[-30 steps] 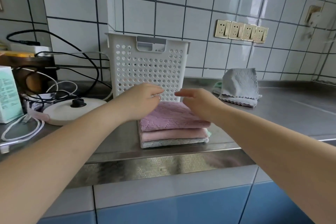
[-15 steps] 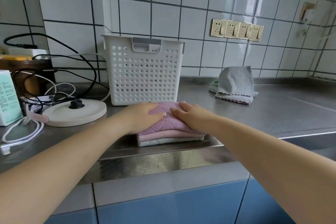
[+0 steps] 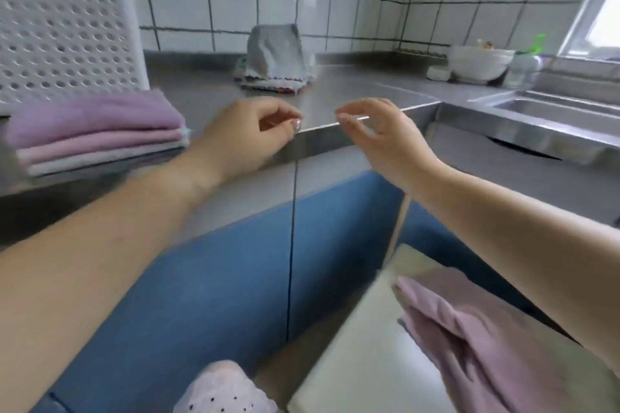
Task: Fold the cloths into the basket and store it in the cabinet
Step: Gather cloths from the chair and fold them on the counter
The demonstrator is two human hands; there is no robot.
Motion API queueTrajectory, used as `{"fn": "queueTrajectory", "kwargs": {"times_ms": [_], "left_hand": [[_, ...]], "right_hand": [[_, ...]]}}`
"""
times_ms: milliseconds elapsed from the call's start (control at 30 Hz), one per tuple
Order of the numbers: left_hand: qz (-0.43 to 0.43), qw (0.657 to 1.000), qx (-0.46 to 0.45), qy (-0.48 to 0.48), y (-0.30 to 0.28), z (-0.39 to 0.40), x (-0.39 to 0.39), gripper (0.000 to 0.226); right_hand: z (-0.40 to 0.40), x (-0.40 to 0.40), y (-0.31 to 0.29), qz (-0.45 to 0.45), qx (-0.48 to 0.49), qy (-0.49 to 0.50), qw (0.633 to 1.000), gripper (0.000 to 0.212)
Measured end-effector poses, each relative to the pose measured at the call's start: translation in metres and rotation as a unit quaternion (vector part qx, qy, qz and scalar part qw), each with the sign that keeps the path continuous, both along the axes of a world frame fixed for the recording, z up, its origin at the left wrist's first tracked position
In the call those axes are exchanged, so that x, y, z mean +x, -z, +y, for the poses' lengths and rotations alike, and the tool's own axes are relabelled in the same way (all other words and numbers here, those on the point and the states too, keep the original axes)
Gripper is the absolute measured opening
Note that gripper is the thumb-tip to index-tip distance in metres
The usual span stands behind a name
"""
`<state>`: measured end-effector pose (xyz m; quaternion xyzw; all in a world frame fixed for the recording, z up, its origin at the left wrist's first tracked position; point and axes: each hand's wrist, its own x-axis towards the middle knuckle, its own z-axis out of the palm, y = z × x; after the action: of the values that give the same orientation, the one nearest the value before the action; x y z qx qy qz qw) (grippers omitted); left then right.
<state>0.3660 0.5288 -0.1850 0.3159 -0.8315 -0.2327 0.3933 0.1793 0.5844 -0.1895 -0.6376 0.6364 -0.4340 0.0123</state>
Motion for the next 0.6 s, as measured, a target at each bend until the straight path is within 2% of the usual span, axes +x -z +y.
{"fn": "queueTrajectory", "kwargs": {"times_ms": [167, 300, 467, 600], "left_hand": [[-0.011, 0.982, 0.132, 0.131, 0.098, 0.046, -0.101, 0.007], [-0.079, 0.959, 0.192, 0.191, 0.165, 0.076, -0.156, 0.012], [-0.156, 0.933, 0.252, 0.203, 0.235, 0.095, -0.197, 0.018], [-0.24, 0.923, 0.232, 0.192, 0.278, 0.106, -0.208, 0.025]], "right_hand": [[0.089, -0.099, 0.087, -0.047, 0.068, 0.143, 0.986, 0.023], [0.142, -0.145, 0.146, -0.095, 0.119, 0.218, 0.964, 0.019], [0.19, -0.166, 0.216, -0.12, 0.192, 0.284, 0.932, 0.019], [0.213, -0.147, 0.274, -0.115, 0.25, 0.26, 0.926, 0.014]]}}
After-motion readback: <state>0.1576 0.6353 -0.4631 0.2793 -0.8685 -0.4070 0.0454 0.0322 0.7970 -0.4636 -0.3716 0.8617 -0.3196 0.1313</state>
